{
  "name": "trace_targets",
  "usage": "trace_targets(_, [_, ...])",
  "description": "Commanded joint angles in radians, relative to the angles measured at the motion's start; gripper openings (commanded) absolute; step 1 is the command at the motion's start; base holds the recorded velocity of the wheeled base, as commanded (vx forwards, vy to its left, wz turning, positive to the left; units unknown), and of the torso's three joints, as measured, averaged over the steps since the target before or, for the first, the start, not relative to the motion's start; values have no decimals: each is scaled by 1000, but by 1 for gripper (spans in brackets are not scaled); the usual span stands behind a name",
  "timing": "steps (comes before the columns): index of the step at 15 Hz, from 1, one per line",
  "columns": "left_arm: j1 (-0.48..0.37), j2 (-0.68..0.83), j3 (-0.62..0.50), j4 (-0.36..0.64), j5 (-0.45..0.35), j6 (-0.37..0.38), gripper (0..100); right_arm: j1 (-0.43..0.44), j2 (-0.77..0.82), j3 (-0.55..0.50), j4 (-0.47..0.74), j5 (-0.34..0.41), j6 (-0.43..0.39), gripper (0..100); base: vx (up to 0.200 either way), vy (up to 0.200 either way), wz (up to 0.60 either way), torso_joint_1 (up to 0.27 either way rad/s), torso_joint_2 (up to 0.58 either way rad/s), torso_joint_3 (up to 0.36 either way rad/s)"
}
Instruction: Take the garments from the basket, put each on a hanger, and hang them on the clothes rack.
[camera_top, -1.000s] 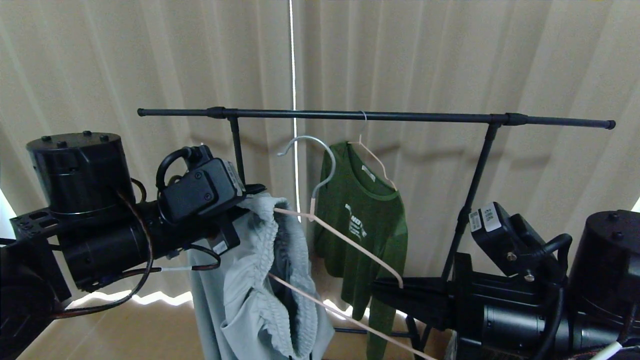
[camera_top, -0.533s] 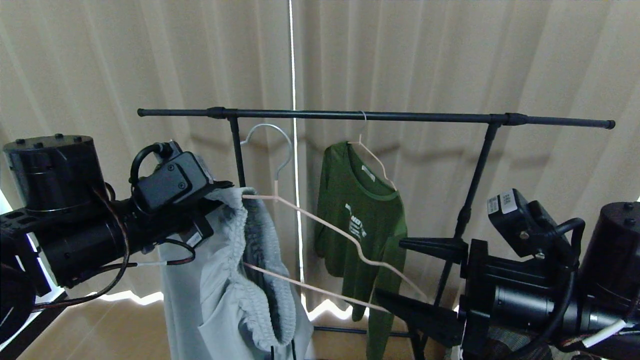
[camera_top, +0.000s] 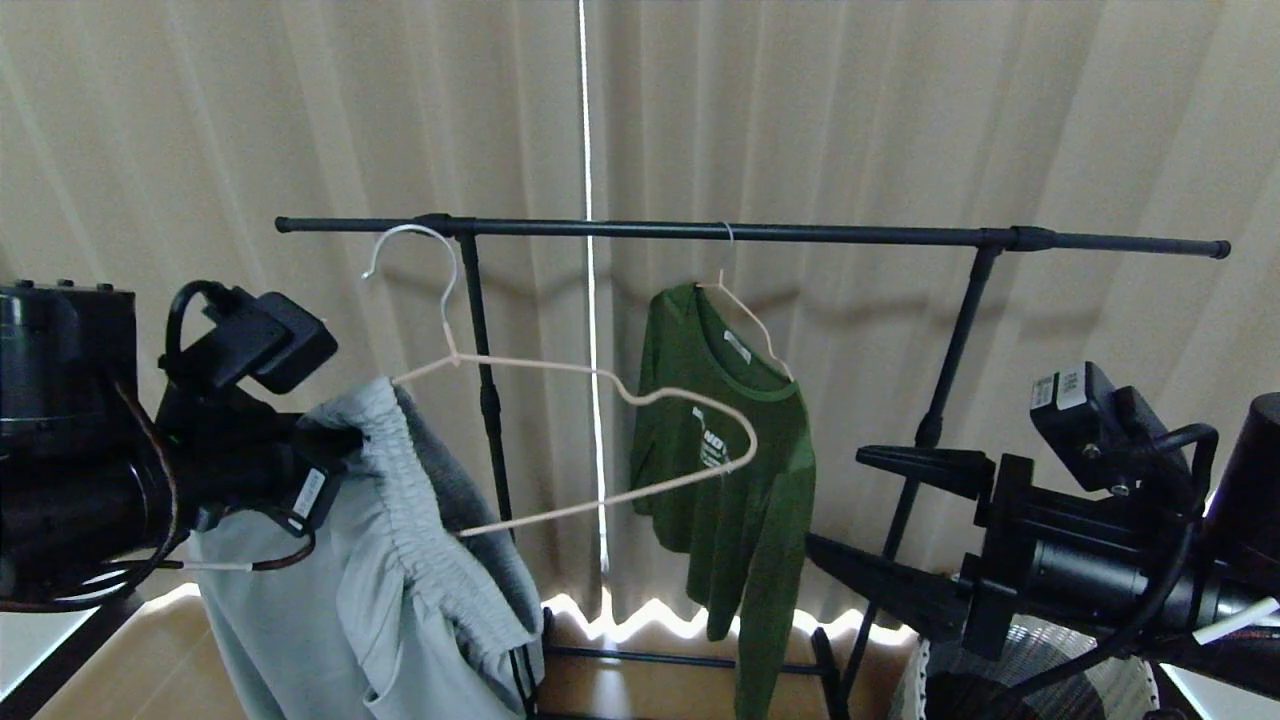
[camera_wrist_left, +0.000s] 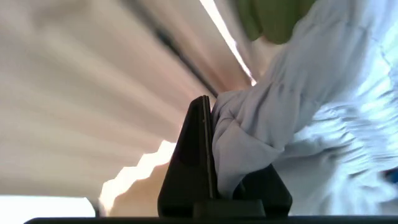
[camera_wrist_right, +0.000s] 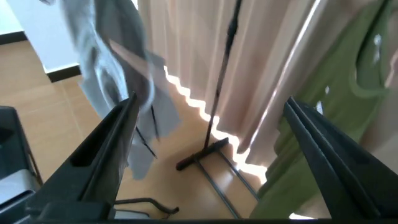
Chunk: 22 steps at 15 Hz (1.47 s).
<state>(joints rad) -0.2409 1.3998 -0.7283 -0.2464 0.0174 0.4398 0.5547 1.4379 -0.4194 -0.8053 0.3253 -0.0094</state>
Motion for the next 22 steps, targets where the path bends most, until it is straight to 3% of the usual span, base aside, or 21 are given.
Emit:
trace_targets(1, [-23,-27,-28,-1,-5,-58,0,4,10,25,-5,3,0,100,0,0,0,0,0,0])
trace_targets(5, [-48,-85,-45,-1,-129,-69,0,83,50,36,-8,4,12,100,0,0,0,0,0,0])
trace_targets(7, [-66,-84,-71,-8,-132,-67,0,108,88,22,-14,4,14,100,0,0,0,0,0,0])
trace_targets(11, [-135,-64,-79,-119,-145,-87,0,171,214,7,-227,4,29,100,0,0,0,0,0,0])
trace_targets(15, [-170,-22,-88,-221,-145,-113,0,202,329,-47,-330,3,62,100,0,0,0,0,0,0])
trace_targets(18, [-202,-27,-88,-226,-179,-125,0,223,411,-104,-411,3,91,100,0,0,0,0,0,0])
trace_targets(22, [-248,-28,-91,-228,-183,-130,0,223,466,-165,-416,3,94,100,0,0,0,0,0,0])
